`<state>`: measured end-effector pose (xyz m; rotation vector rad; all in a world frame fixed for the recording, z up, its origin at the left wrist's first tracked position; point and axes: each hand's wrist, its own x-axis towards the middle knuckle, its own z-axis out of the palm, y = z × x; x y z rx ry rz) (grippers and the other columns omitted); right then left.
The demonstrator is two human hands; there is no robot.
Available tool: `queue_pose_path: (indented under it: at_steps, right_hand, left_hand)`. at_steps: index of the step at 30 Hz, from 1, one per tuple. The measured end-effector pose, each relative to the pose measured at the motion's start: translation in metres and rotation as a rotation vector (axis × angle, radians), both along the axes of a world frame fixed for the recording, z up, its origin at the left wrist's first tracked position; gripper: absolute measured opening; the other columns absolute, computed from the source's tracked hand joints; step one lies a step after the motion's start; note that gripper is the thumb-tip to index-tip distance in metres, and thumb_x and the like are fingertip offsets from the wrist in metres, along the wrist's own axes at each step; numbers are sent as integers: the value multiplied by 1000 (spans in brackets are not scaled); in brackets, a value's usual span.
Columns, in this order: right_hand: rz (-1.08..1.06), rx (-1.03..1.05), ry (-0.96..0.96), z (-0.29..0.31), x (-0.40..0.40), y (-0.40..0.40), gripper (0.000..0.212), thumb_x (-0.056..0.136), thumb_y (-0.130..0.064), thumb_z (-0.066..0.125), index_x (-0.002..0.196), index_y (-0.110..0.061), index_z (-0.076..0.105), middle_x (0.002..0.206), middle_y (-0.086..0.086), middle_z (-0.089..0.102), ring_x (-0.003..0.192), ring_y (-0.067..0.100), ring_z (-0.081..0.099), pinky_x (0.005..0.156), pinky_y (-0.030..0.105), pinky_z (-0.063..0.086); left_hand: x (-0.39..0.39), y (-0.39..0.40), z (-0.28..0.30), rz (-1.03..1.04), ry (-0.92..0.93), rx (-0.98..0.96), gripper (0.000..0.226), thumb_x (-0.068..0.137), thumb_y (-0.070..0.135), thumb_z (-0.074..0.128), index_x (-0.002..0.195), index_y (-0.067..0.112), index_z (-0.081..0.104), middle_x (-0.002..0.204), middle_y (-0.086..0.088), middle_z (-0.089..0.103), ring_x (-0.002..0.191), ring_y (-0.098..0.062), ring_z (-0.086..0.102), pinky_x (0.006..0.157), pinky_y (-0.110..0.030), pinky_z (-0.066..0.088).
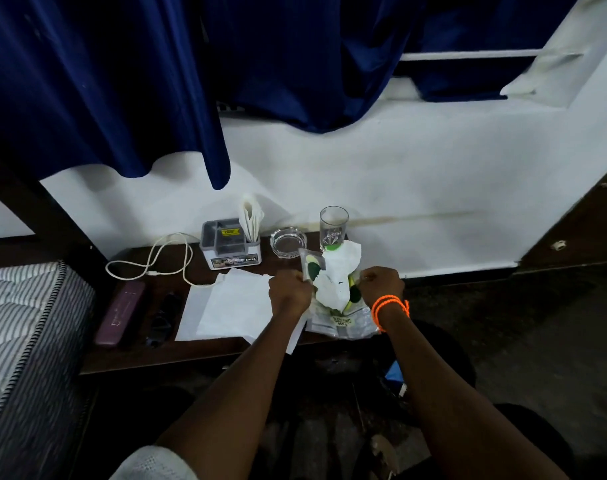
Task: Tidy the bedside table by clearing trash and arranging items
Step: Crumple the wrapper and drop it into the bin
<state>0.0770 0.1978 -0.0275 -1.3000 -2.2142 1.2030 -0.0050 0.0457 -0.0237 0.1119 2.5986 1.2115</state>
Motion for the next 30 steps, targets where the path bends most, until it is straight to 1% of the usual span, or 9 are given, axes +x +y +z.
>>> queue_pose_path:
  at_steps: [4, 7, 9, 12, 16, 19, 25, 27, 30]
  right_hand:
    - [-89, -38, 14, 9, 25, 19, 17, 76, -9, 73, 91, -13, 80, 95, 10, 78, 97, 28, 72, 87, 26, 53]
    - [-146, -38, -10, 13, 51, 36, 16, 76, -11, 73, 90, -15, 80, 97, 7, 78, 98, 26, 71, 81, 19, 46]
    - [-179, -19, -18, 14, 68, 46, 13, 76, -13, 73, 87, -15, 80, 96, 7, 78, 98, 27, 71, 82, 22, 48]
    - [-237, -31, -45, 7, 92, 62, 12, 76, -15, 75, 86, -16, 81, 94, 8, 78, 94, 27, 72, 83, 28, 55]
    - [-324, -108, -78, -12, 120, 78, 12, 68, -12, 77, 75, -21, 80, 82, 7, 78, 80, 25, 74, 77, 34, 61]
    - [-347, -133, -135, -30, 135, 88, 16, 70, -8, 73, 77, -19, 80, 80, 11, 77, 77, 27, 73, 73, 36, 62]
    - [-375, -188, -177, -76, 152, 99, 13, 76, -10, 72, 84, -15, 81, 87, 13, 76, 85, 30, 71, 69, 24, 50]
    - [-366, -201, -198, -94, 155, 101, 12, 76, -11, 71, 83, -15, 81, 87, 12, 77, 86, 30, 71, 72, 27, 53]
    - [-357, -212, -227, -121, 158, 109, 8, 71, -15, 73, 75, -18, 79, 82, 10, 77, 84, 30, 72, 78, 36, 60]
  left_hand:
    - [14, 24, 8, -88, -19, 63, 13, 83, 23, 75, 88, 13, 81, 85, -9, 79, 88, -25, 74, 83, -36, 60]
    - [31, 47, 8, -155, -49, 119, 9, 80, 17, 74, 84, 12, 80, 74, -8, 78, 77, -21, 76, 80, -34, 62]
    - [42, 63, 3, -190, -75, 150, 4, 79, 15, 74, 76, 15, 77, 68, -6, 77, 68, -17, 76, 78, -34, 63]
    - [62, 86, -9, -250, -107, 157, 11, 77, 11, 73, 66, 15, 73, 64, -5, 76, 63, -18, 76, 74, -37, 65]
    - [86, 111, -34, -318, -121, 123, 10, 69, 6, 67, 68, 10, 76, 58, -5, 73, 63, -22, 75, 67, -40, 65]
    - [104, 126, -63, -353, -150, 86, 16, 67, -1, 63, 68, 7, 76, 60, -6, 73, 61, -24, 74, 61, -43, 64]
    - [134, 151, -113, -474, -84, -13, 28, 75, -6, 51, 51, 7, 56, 58, -12, 65, 59, -27, 66, 52, -42, 51]
    - [142, 154, -123, -520, -74, -46, 34, 81, -2, 51, 52, 14, 53, 58, -6, 61, 60, -22, 61, 51, -37, 40]
    - [151, 159, -146, -524, -106, -54, 31, 88, 3, 49, 62, 16, 58, 63, -1, 57, 61, -15, 51, 58, -31, 36]
